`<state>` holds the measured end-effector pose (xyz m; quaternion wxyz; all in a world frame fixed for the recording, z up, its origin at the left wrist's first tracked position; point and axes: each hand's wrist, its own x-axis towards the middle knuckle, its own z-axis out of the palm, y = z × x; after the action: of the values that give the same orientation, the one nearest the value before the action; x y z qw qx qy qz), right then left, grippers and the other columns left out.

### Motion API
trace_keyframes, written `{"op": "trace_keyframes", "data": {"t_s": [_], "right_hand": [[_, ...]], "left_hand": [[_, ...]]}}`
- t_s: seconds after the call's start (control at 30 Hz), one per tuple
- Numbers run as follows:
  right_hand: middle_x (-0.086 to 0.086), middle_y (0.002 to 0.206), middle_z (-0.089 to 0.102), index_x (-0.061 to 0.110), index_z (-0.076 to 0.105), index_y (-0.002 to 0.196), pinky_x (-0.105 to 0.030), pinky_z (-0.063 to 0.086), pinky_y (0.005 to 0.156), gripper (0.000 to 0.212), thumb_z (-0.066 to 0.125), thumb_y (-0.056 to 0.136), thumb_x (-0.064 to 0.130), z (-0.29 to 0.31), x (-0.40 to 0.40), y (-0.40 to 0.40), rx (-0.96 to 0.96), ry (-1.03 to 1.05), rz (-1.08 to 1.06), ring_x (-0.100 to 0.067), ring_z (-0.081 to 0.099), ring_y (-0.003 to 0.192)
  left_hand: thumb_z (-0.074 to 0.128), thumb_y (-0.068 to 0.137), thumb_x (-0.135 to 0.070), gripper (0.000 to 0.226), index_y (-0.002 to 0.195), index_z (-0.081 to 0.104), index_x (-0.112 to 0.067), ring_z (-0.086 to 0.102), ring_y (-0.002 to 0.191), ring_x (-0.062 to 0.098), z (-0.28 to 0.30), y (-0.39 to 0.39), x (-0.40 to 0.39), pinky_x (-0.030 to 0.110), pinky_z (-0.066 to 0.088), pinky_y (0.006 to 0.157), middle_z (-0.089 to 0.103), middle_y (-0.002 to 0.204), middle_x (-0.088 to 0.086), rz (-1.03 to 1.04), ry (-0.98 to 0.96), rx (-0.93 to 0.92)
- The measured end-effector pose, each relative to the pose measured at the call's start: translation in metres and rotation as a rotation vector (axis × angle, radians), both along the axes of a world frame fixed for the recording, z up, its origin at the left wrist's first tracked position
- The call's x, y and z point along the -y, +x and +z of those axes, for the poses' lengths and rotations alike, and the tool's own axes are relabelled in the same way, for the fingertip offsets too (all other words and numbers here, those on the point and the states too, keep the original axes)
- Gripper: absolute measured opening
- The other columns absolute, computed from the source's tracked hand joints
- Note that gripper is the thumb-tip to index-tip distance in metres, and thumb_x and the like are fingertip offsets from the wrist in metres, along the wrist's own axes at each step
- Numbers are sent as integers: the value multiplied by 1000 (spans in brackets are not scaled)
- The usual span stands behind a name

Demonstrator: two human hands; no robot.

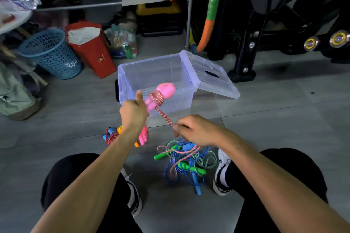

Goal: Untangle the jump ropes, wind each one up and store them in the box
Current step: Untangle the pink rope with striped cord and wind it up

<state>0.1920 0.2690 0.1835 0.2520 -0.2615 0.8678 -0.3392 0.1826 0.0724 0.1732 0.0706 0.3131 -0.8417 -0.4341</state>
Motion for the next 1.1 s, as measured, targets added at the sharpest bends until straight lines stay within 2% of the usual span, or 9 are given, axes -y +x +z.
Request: {"op": "trace_keyframes", "data": {"t_s": [0.17, 0.27, 0.4, 0.5, 0.63, 0.77, 0.9, 1.0, 1.1], "right_hand": [[6, 60, 50, 11, 60, 78, -30, 33, 54, 24, 54, 95, 27, 14, -12, -5, -92, -25, -9, -7, 40, 53], [10, 62, 52, 21, 59, 79, -20, 33, 53, 17, 56, 96, 25, 19, -22, -17, -134, -79, -80, 1, 46, 54], [-9, 77, 67, 13, 68, 87, -36, 48, 66, 19, 59, 95, 27, 9, -40, -42, -130, -166, -238, -24, 58, 67], [2, 69, 65, 23, 68, 77, -27, 44, 63, 23, 57, 96, 26, 3, -47, -46, -50, -177, -212, -8, 53, 59], [8, 56, 52, 20, 67, 76, -21, 36, 55, 30, 51, 100, 29, -5, -41, -42, 46, -164, -240, -1, 42, 47], [8, 57, 52, 25, 64, 73, -25, 37, 57, 33, 48, 101, 32, -8, -27, -31, 46, -83, -185, -5, 44, 49], [8, 61, 50, 15, 64, 80, -21, 33, 52, 30, 50, 99, 33, -3, -16, -19, 25, -1, -108, 0, 42, 47], [3, 63, 47, 9, 59, 80, -31, 33, 56, 28, 55, 95, 32, 4, -18, -18, -50, 25, -72, -11, 40, 55], [4, 64, 55, 19, 63, 77, -29, 36, 58, 20, 59, 93, 29, 15, -27, -25, -65, -27, -95, -8, 44, 58]], "left_hand": [[35, 102, -45, 55, 89, 67, -2, 61, 89, 43, -11, 8, -13, 39, 45, 71, 65, 92, 24, -416, -694, 156], [42, 99, -44, 48, 68, 62, -14, 58, 75, 32, -12, 9, -16, 33, 40, 65, 61, 74, 12, -665, -748, 145], [59, 94, -34, 56, 48, 47, -5, 28, 43, 14, -5, 6, -11, 24, 30, 46, 36, 44, 0, -859, -133, 121], [62, 93, -36, 53, 54, 51, -1, 26, 38, 17, 4, 6, -8, 17, 25, 40, 36, 44, 8, -647, 351, 99], [31, 96, 1, 31, 68, 43, -2, 26, 26, 10, 13, 2, -7, 10, 14, 32, 36, 43, 7, -274, 949, -47], [34, 104, -42, 48, 73, 49, -9, 26, 29, 5, 7, -9, 5, 12, 14, 30, 44, 49, 1, -78, 1150, -96], [43, 103, -32, 31, 89, 55, -7, 41, 39, 8, 2, -9, 5, 16, 29, 34, 52, 60, 5, -88, 961, -42], [45, 102, -28, 27, 92, 57, -5, 49, 51, 18, -4, -7, 4, 18, 37, 40, 57, 70, 10, -279, 330, 113], [52, 98, -20, 24, 103, 59, 2, 59, 84, 35, -13, -3, 5, 32, 43, 68, 63, 90, 20, -505, -263, 93]]}}
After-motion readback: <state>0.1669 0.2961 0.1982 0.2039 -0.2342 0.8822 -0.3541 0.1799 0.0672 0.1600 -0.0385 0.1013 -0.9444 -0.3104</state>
